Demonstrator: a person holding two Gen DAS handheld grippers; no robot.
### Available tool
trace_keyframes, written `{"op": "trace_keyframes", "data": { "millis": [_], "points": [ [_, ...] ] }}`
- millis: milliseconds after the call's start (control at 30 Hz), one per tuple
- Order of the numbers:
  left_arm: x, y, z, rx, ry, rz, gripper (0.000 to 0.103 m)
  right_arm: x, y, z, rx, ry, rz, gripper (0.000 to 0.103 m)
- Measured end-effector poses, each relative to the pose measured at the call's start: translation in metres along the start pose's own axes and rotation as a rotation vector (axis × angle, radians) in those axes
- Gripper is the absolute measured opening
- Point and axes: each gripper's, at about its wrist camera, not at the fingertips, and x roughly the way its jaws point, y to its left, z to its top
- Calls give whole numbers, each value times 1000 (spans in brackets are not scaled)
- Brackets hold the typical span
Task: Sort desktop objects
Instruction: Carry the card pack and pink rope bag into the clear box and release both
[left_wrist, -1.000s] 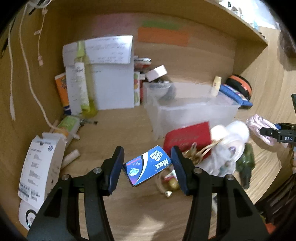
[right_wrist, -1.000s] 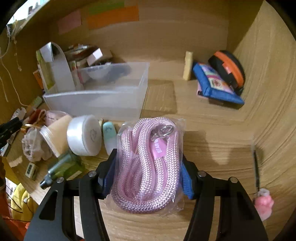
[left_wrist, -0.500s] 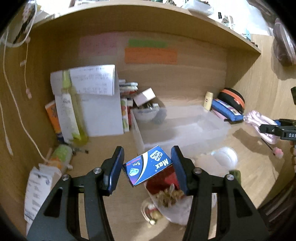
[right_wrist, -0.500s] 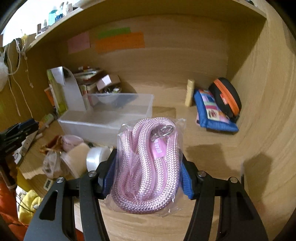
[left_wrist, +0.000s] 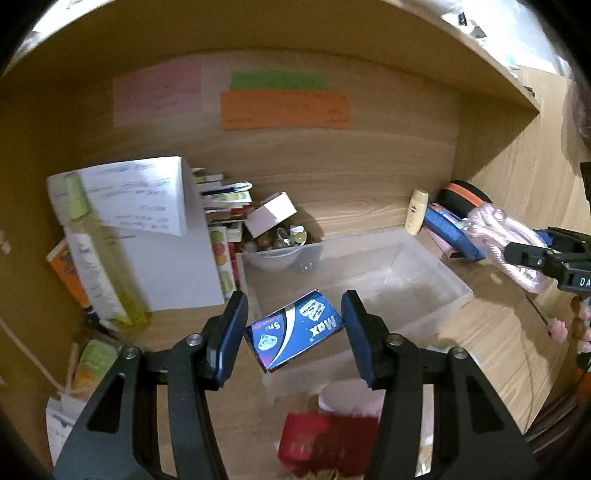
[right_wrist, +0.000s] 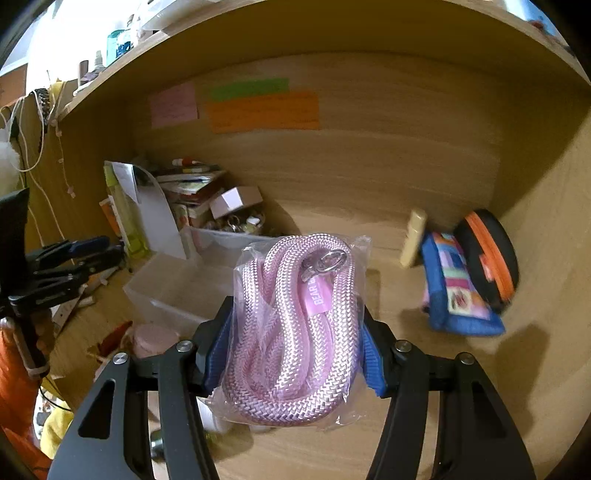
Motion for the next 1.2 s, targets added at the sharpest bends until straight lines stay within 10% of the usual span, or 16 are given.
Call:
{"op": "trace_keyframes", "data": {
  "millis": [1200],
  "points": [
    [148, -37, 7, 191, 464, -91, 52, 172, 40, 3, -164, 377, 118, 55]
  ]
}}
